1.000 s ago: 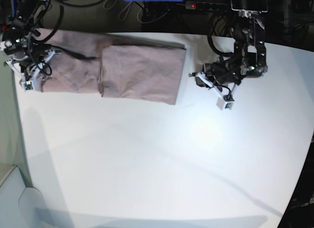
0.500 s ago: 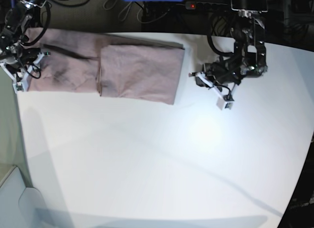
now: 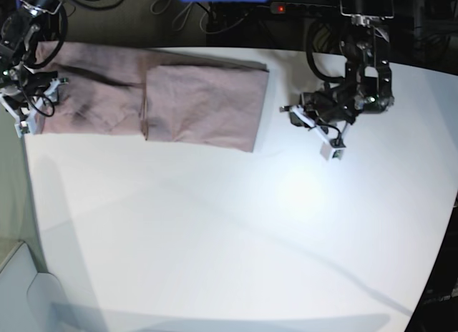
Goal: Layout the t-shirt on the table in an organized manner, then fold the t-shirt properly
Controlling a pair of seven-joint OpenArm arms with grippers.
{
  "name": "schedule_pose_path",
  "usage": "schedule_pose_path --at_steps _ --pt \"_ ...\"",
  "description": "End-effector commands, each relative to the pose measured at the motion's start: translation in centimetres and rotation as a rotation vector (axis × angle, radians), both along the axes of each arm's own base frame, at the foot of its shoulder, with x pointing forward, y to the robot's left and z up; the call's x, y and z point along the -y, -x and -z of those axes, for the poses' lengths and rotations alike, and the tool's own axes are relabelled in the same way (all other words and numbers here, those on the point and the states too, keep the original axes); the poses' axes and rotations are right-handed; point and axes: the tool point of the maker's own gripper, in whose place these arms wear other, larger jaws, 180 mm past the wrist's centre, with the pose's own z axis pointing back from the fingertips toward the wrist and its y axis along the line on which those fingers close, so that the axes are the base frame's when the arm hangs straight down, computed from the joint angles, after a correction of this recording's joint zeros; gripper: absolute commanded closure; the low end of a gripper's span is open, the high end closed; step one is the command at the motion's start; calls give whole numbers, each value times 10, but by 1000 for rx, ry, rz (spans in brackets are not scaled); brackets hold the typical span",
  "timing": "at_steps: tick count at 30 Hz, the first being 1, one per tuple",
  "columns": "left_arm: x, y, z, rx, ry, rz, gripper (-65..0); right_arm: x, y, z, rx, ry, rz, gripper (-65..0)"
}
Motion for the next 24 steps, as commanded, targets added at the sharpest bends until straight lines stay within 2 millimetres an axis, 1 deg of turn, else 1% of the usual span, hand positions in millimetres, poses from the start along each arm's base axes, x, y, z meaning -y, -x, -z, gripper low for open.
schedule_pose_path --at_steps 1,7,9,11,14,17,18,24 --pt "1 -10 -10 37 6 3 -2 10 5 -1 -33 36 5 -396" --pt "1 -10 -10 36 5 3 -2 10 6 0 -37 33 6 -409" --pt "1 -10 -10 37 6 3 -2 10 2 -2 -28 33 6 -410" --pt "1 -10 -10 37 6 3 -2 15 3 -2 -26 29 32 -410" --pt "0 -10 -10 37 5 3 -2 23 10 9 -44 -7 87 -411" --pt "0 -10 -10 36 2 3 -2 25 17 23 -78 -45 117 -411" --pt "0 -10 -10 36 2 3 -2 28 18 22 -81 -39 116 -411" --pt "0 -10 -10 36 3 3 -2 26 20 25 -88 -43 114 -411"
